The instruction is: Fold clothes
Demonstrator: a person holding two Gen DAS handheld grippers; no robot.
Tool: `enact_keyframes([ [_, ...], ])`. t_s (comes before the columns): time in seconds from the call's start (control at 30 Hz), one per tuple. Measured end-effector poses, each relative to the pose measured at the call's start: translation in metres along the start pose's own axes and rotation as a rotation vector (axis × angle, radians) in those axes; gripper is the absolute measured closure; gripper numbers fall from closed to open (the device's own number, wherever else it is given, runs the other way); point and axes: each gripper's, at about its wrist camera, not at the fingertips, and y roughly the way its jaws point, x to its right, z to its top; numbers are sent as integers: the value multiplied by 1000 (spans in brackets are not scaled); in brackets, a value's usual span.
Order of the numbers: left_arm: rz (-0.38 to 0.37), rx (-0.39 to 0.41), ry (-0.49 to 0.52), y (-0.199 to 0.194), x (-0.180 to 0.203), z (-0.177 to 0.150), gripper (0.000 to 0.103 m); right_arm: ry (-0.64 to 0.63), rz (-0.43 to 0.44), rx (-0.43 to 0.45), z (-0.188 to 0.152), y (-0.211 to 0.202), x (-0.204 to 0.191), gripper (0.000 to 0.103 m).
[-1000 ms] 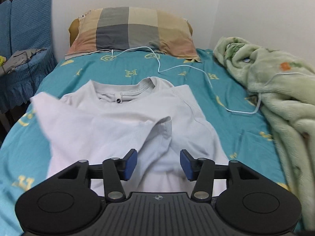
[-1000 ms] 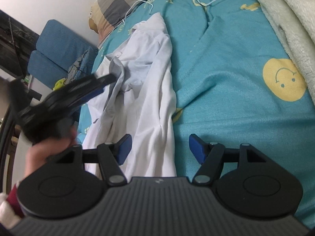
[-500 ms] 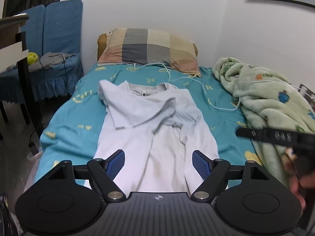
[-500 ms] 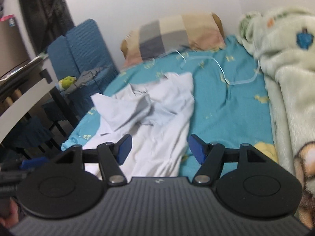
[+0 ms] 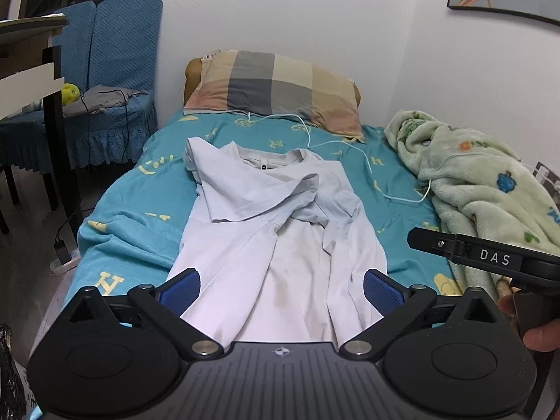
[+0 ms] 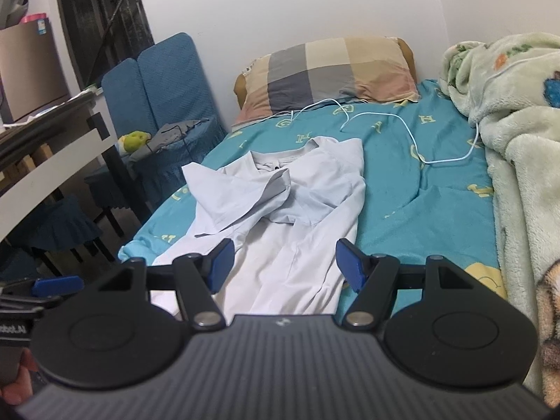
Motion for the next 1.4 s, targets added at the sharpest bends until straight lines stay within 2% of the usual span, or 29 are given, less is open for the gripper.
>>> enact_keyframes([
  [0.17,6,19,10,-2,1,2,0,-11,3,7,0,3,-4,34],
  [0.2,6,24,9,-3,0,4,0,-15,5,7,-1,4,-5,22],
  [0.27,5,39,-1,-6,-3,9,0,-21,10,19,-2,3,-5,15],
  [0.5,16,115,-65,-24,-28,26,0,-46,65,20,10,23,-18,15],
  [0.67,-46,127,-240,-35,-69,28,0,-123,90,-2,26,72,-42,15],
  [0.77,-54,144,-309,-39,-91,28,0,-161,109,-42,31,116,-61,29],
  [0.97,-55,135,-392,-37,-115,24,0,-311,134,-116,26,200,-119,32],
  [1.13,-54,124,-458,-33,-135,19,0,-428,62,-205,10,258,-144,36],
  [1.17,-54,122,-471,-33,-138,18,0,-459,43,-228,6,265,-148,53],
  [1.2,-57,118,-482,-33,-141,18,0,-490,24,-247,5,270,-152,75],
  [1.23,-62,116,-489,-33,-142,17,0,-504,13,-246,6,271,-154,84],
  [1.27,-67,120,-494,-35,-143,17,0,-493,13,-230,12,268,-155,91],
  [1.3,-69,126,-496,-37,-143,16,0,-468,17,-208,20,264,-154,93],
  [1.4,-68,117,-483,-40,-137,15,0,-404,26,-140,55,253,-149,95],
])
